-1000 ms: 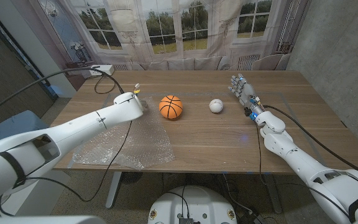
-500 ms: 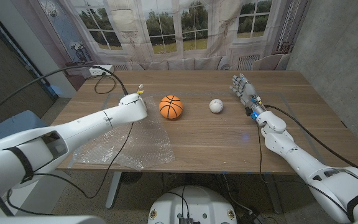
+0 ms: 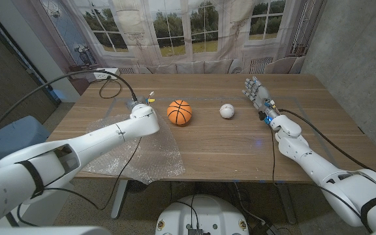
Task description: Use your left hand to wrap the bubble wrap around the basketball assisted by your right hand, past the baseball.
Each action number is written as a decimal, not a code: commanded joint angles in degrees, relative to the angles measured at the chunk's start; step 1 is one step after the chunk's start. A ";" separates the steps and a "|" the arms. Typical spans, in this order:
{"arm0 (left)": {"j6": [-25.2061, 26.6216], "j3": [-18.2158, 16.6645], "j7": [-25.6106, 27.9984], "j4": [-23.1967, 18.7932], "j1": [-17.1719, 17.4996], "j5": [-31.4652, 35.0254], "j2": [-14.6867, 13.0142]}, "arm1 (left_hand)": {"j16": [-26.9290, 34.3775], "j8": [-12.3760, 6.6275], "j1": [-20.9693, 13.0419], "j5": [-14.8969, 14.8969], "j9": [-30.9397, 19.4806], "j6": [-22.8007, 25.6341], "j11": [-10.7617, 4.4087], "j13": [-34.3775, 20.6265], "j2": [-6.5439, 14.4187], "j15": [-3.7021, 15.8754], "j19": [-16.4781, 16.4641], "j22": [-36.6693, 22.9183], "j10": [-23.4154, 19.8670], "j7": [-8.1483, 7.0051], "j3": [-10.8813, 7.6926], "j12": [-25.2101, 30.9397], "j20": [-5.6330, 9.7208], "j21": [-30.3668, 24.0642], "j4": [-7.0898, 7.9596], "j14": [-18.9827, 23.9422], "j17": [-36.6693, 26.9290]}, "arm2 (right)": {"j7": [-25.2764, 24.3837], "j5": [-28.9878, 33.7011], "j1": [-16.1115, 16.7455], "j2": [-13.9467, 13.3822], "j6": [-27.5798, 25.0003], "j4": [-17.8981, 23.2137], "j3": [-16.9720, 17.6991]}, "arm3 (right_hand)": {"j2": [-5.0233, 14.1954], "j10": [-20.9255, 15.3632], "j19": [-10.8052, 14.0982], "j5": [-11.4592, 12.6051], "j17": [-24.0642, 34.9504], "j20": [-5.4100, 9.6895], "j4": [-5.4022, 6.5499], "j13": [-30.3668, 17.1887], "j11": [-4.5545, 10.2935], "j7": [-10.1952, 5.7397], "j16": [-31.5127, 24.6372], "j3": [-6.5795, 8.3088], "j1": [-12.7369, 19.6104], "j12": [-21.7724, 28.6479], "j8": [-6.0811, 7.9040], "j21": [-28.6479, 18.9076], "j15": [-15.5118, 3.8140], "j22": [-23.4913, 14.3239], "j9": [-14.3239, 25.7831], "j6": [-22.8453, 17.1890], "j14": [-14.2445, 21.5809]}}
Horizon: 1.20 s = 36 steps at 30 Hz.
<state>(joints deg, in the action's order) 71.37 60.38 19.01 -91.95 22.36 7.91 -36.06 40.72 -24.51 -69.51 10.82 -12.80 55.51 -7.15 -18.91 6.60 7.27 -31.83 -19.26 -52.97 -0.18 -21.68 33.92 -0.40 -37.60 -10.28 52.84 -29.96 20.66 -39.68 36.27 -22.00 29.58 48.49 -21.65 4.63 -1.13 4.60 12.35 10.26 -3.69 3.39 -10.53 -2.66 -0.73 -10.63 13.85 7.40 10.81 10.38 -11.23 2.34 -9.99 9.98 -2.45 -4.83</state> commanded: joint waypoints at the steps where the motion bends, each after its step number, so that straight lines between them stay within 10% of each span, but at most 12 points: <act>1: -2.43 -5.01 9.60 -0.84 5.30 4.35 2.19 | 0.58 -0.69 -1.75 -0.22 -0.73 0.19 -1.20 -4.67 1.12 5.70 -0.41 -0.58 -1.09 0.48 0.27 1.34 -0.08 -1.12 0.57 0.62 -1.33 | 1.71 -0.29 -1.68 0.63 0.80 -3.07 0.24 | -0.03 0.01 0.29 0.49 0.20 -0.09 -0.40 -0.11 -0.40 -0.34 -0.29 0.14 0.07 0.27 0.23 -0.36 0.41 -0.29 0.26 -0.12 -0.06; 17: -12.28 -14.11 17.50 -12.25 13.42 8.63 0.54 | -0.57 -1.70 -2.06 -0.33 -2.05 0.34 -0.86 -6.76 1.28 5.52 0.51 -1.34 -1.29 0.58 0.31 2.48 0.13 -3.02 0.94 0.84 -2.13 | 0.72 -0.47 -0.26 -0.54 0.44 -0.19 0.87 | -0.01 0.01 0.29 0.51 0.20 -0.09 -0.48 -0.11 -0.32 -0.28 -0.29 0.14 0.08 0.26 0.25 -0.36 0.41 -0.29 0.26 -0.13 -0.05; 36: -17.74 -22.61 6.55 -29.28 18.69 5.73 -7.85 | -2.12 -2.18 -2.50 -0.28 -2.67 0.10 -0.79 -8.65 1.07 5.49 1.73 -1.99 -0.84 0.78 0.09 2.99 0.38 -4.94 0.88 0.72 -2.58 | -3.24 -0.31 3.98 -3.33 -1.29 8.43 1.52 | 0.05 0.11 0.34 0.52 0.20 -0.04 -0.57 -0.11 -0.14 -0.26 -0.29 0.16 0.09 0.21 0.22 -0.38 0.37 -0.29 0.26 -0.02 0.00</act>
<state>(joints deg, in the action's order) 56.62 43.52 28.97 -111.79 36.91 15.12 -39.91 38.77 -26.13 -70.41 10.26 -15.32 55.25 -7.14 -18.91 6.73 7.48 -30.36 -20.98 -52.95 0.23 -21.29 34.40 0.01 -42.16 -9.71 53.24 -32.29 19.87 -40.17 37.78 -23.76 29.34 51.97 -20.52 4.63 -1.14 4.60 12.35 10.26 -3.69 3.15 -10.53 -2.66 -0.72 -10.63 14.09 7.40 10.81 10.38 -11.23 2.34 -9.99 9.98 -2.45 -4.83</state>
